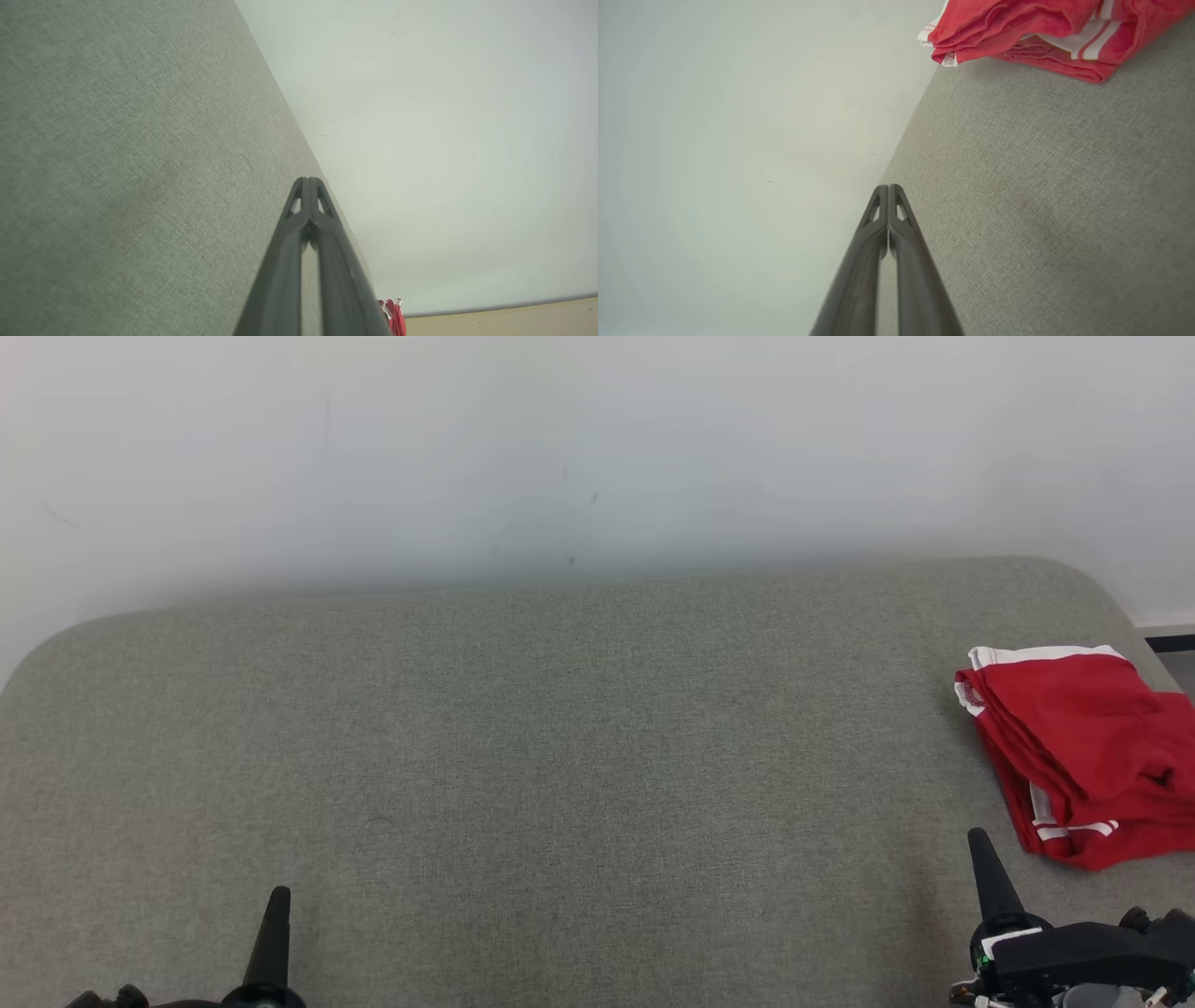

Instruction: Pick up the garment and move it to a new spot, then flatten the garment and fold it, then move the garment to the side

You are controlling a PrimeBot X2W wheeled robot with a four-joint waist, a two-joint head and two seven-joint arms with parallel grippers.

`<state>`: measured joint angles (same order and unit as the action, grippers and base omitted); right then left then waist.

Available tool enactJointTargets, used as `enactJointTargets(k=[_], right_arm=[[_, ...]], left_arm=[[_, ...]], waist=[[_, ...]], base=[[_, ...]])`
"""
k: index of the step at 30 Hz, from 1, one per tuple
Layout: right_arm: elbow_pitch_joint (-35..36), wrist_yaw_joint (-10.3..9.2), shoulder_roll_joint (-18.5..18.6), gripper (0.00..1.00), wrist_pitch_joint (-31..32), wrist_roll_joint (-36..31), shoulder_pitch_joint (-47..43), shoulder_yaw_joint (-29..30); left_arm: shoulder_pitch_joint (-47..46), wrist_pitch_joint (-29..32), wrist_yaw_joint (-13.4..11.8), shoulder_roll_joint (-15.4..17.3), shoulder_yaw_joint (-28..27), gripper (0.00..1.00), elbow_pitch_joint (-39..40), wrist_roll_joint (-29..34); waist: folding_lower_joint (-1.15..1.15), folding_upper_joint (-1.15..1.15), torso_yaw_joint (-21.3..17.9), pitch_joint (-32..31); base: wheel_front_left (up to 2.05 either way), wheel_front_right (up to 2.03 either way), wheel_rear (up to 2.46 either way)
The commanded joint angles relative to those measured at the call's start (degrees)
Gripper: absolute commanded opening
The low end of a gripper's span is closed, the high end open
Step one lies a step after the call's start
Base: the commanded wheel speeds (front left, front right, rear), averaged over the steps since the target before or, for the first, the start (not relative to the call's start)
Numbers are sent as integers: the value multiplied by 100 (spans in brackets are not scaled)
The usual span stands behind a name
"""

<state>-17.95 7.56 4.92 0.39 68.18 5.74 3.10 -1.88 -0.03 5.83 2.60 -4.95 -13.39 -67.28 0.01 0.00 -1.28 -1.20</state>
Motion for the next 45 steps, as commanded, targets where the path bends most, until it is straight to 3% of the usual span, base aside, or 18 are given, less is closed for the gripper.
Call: enactJointTargets(k=[1, 45], right_arm=[[76, -8, -10, 0, 31, 146, 82, 41], [361, -12, -184, 0, 543, 2098, 69, 312]], left_arm=[[-123, 34, 29, 29, -32, 0, 25, -165], [-416, 574, 162, 40, -150, 0, -56, -2169]], waist=[[-1, 0, 4, 4], [-1, 0, 105, 113]], base=[[0, 0, 0], [0, 0, 0]])
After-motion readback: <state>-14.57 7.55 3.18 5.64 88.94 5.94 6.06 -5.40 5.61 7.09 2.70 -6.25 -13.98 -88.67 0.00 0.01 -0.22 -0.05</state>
